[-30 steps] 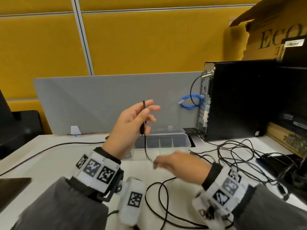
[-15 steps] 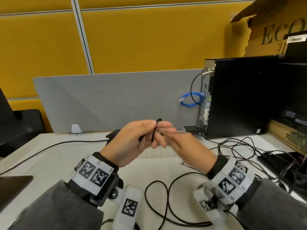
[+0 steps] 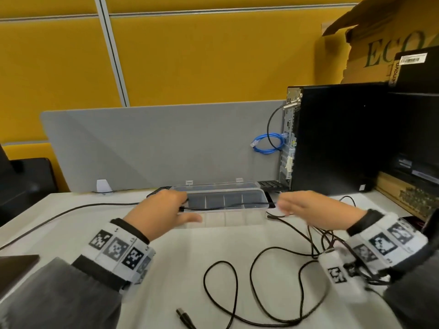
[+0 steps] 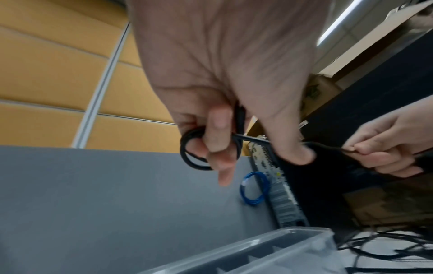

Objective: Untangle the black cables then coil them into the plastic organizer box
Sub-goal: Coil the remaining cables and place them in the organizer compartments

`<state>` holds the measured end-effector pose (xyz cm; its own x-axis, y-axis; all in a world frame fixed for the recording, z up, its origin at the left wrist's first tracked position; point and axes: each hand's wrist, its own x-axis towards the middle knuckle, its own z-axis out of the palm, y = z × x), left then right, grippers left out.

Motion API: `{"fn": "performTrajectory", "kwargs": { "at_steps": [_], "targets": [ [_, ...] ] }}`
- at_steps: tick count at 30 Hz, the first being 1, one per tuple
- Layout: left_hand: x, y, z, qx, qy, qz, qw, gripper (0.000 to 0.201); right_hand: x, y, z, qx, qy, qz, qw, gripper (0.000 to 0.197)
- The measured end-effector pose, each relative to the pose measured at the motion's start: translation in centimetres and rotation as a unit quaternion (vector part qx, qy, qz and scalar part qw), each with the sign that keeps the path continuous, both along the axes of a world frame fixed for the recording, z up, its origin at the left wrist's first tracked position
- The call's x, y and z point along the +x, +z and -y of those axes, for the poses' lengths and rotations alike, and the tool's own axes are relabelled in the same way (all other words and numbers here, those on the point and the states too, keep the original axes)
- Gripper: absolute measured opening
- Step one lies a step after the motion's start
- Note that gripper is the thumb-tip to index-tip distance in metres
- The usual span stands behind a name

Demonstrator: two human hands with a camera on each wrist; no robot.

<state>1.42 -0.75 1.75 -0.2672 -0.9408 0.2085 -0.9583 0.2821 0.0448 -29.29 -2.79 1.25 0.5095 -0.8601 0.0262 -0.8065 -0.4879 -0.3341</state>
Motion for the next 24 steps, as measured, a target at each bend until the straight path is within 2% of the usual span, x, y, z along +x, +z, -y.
{"fn": "performTrajectory", "kwargs": {
  "at_steps": [3, 5, 7, 9, 11, 12, 14, 15, 17, 18, 20, 21, 22, 24],
  "targets": [
    [2.0, 0.9, 0.4, -0.007, 0.064, -0.006, 0.998, 0.033, -4.8, -0.5, 2.0, -0.056, -0.148, 0.005, 0.987, 0.030],
    [2.2, 1.0, 0.4, 0.004, 0.050, -0.044, 0.998, 0.035, -6.1, -0.8, 2.5, -0.101, -0.235, -0.031, 0.966, 0.030],
    [1.3, 0.9, 0.1, 0.020, 0.020, -0.090, 0.996, 0.036, -5.0, -0.7, 2.2, -0.168, -0.276, -0.083, 0.943, 0.031],
    [-0.5, 0.8, -0.3, 0.042, -0.015, -0.136, 0.990, 0.035, -2.0, -0.3, 1.1, -0.215, -0.228, -0.074, 0.947, 0.047],
    [-2.3, 0.5, -0.7, 0.064, -0.046, -0.175, 0.981, 0.034, 2.0, 0.2, -0.8, -0.186, -0.111, -0.010, 0.976, 0.057],
    [-3.1, 0.3, -1.0, 0.067, -0.055, -0.191, 0.978, 0.034, 3.9, 0.2, -1.9, -0.175, -0.043, 0.021, 0.984, 0.055],
    [-4.1, 0.2, -1.5, 0.074, -0.061, -0.244, 0.965, 0.033, 7.0, 0.1, -3.6, -0.167, 0.047, 0.108, 0.979, 0.041],
    [-4.4, 0.2, -1.8, 0.084, -0.063, -0.280, 0.954, 0.033, 7.9, 0.0, -4.1, -0.140, 0.065, 0.191, 0.969, 0.043],
    [-4.3, 0.5, -2.3, 0.086, -0.065, -0.338, 0.935, 0.033, 8.7, 0.2, -4.8, -0.027, 0.083, 0.356, 0.930, 0.052],
    [-4.2, 0.6, -2.5, 0.076, -0.063, -0.354, 0.930, 0.033, 8.8, 0.5, -5.2, 0.042, 0.098, 0.405, 0.908, 0.052],
    [-3.6, 0.6, -2.5, 0.045, -0.051, -0.376, 0.924, 0.033, 8.7, 1.0, -5.9, 0.145, 0.152, 0.432, 0.877, 0.042],
    [-3.5, 0.6, -2.4, 0.043, -0.047, -0.392, 0.918, 0.033, 8.6, 1.2, -6.1, 0.150, 0.165, 0.423, 0.878, 0.035],
    [-3.2, 0.7, -2.4, 0.057, -0.046, -0.413, 0.908, 0.033, 8.5, 1.5, -6.0, 0.115, 0.161, 0.405, 0.893, 0.030],
    [-2.9, 0.9, -2.9, 0.133, -0.082, -0.476, 0.865, 0.032, 7.8, 1.6, -4.4, -0.035, 0.087, 0.378, 0.921, 0.030]
  ]
}}
